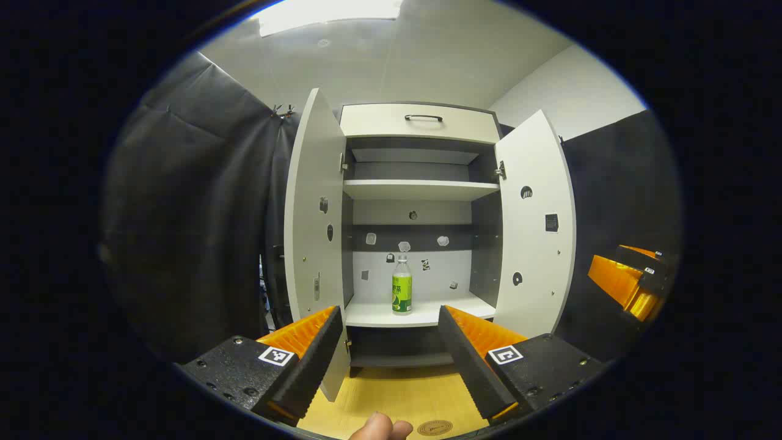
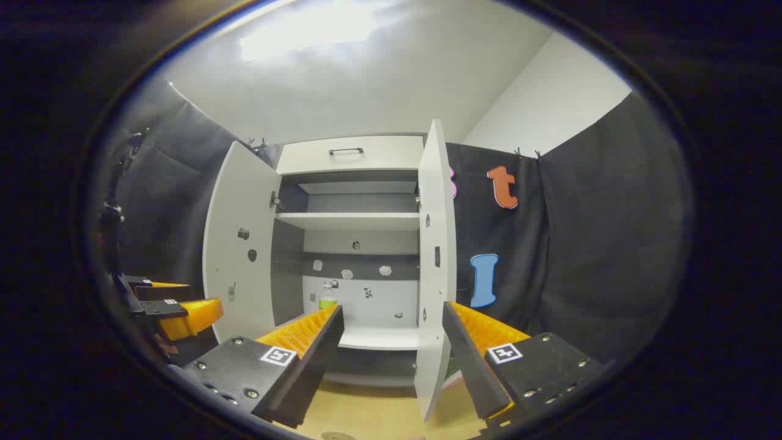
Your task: Grasp the bottle in the cabinet with the left hand and place it on the coaster, then close the right door with the right hand and the left door with the left hand.
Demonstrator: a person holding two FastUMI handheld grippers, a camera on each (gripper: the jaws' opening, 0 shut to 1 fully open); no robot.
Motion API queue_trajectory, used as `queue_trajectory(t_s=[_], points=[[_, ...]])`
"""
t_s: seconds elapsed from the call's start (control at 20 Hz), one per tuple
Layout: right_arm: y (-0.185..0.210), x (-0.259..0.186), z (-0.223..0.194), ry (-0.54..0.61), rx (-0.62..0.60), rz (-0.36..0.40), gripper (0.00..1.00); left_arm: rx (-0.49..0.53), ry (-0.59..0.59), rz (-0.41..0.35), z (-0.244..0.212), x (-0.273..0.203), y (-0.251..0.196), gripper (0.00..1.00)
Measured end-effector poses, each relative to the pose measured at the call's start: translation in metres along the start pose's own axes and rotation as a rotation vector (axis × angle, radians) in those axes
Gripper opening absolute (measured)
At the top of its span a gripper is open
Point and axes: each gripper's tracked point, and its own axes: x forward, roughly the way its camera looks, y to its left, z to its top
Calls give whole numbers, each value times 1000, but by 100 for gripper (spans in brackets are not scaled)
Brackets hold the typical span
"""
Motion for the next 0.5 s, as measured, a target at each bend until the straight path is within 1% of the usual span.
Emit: queue_trajectory(t_s=[0.25, 0.5], points=[[2, 0, 3, -7, 5, 24, 98, 11, -13, -10, 8, 5, -9, 99], [-5, 14, 0, -2, 2, 8, 98, -2, -6, -20, 7, 25, -10, 99]])
